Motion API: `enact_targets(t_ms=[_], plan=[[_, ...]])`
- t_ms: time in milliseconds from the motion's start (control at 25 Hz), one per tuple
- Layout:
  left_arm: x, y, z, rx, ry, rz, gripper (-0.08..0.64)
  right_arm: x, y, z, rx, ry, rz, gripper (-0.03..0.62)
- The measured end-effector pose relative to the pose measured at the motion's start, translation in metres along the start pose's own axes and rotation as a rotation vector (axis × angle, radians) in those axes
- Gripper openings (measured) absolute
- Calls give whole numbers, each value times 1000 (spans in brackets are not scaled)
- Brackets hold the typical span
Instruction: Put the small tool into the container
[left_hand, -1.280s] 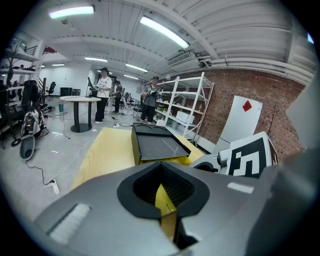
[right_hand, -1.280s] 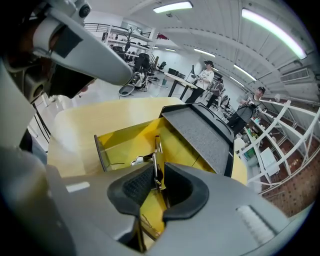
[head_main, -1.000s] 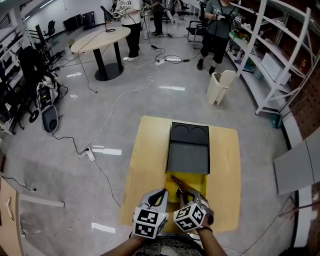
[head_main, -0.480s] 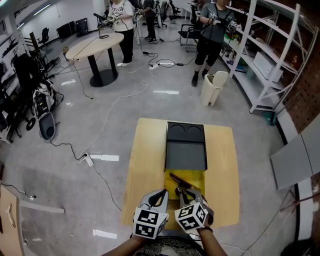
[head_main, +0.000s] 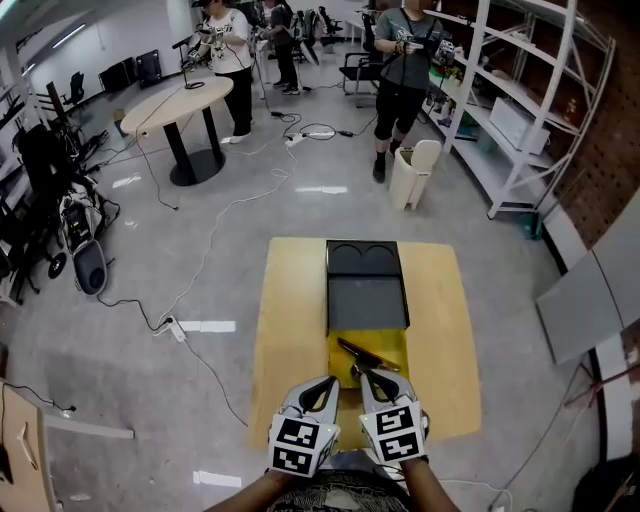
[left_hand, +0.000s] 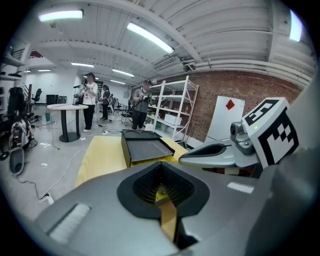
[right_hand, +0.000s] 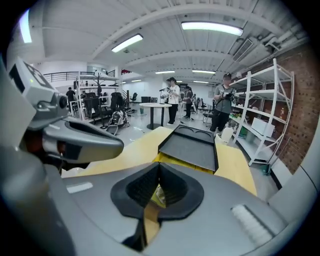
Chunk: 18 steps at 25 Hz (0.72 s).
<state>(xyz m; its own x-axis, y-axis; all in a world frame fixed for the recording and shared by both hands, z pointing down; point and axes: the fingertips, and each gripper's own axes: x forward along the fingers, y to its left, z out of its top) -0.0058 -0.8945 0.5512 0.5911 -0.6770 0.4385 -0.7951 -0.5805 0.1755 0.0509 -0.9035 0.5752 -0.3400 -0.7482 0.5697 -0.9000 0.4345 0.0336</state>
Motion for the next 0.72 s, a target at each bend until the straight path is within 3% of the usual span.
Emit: enact_targets(t_ms=[160,320,720], plan=[[0,-89,-3,21,-9,-20,5,-76,-33,-28,39,-38,7,6],[-31,-120,12,30,-9,-45,5,-126,-23,-14,115,-66,23,6],[-166,-176,-10,45,0,-114,5,-249,79,-16,245,-133,52,5]])
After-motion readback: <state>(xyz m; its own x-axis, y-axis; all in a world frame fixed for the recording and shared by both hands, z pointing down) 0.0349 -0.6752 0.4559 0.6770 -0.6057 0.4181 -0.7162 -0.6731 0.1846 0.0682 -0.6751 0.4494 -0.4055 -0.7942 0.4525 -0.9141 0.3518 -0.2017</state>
